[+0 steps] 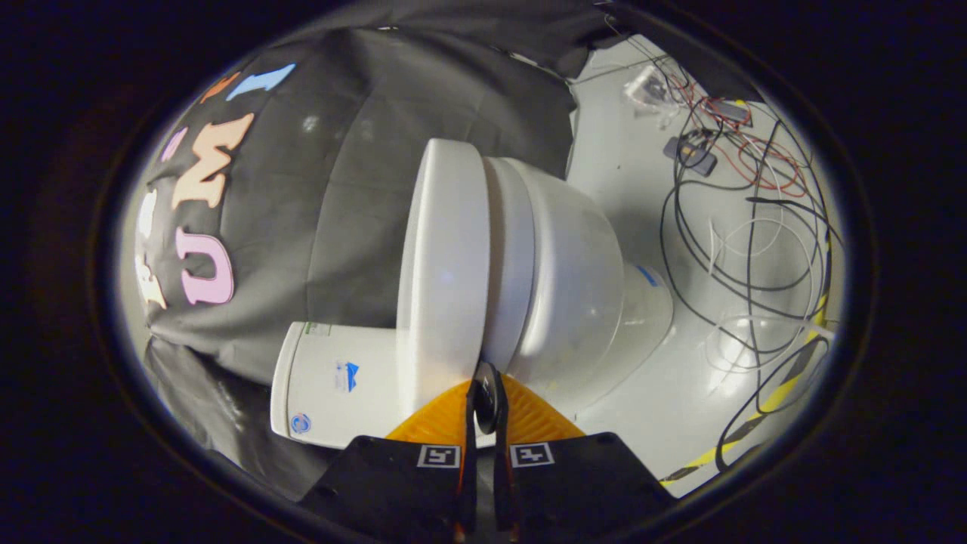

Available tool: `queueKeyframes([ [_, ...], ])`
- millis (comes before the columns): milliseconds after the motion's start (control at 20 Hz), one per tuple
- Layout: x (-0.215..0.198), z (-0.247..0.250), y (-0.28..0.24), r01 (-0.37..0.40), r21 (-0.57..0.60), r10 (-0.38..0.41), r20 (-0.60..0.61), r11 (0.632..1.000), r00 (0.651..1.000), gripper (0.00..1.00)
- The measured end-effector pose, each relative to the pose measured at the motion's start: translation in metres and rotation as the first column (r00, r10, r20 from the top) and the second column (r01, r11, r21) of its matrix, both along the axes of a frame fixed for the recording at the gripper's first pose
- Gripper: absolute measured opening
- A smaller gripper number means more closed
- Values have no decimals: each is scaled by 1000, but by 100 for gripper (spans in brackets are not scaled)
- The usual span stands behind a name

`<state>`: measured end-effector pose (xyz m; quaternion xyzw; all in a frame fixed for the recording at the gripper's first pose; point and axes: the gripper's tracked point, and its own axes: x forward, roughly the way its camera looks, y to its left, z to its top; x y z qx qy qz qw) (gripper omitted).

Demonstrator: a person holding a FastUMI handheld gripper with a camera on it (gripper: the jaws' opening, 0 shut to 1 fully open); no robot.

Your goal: Open the toilet lid.

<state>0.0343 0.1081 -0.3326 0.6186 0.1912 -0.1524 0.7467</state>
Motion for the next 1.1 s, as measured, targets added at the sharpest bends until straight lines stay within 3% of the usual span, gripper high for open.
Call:
queueKeyframes([
  [250,-2,4,1,-22,-110,18,-40,994,999,10],
  [600,0,21,2,-45,-159,39,-38,986,999,8],
  [1100,11,88,9,-76,-305,97,53,949,994,7],
])
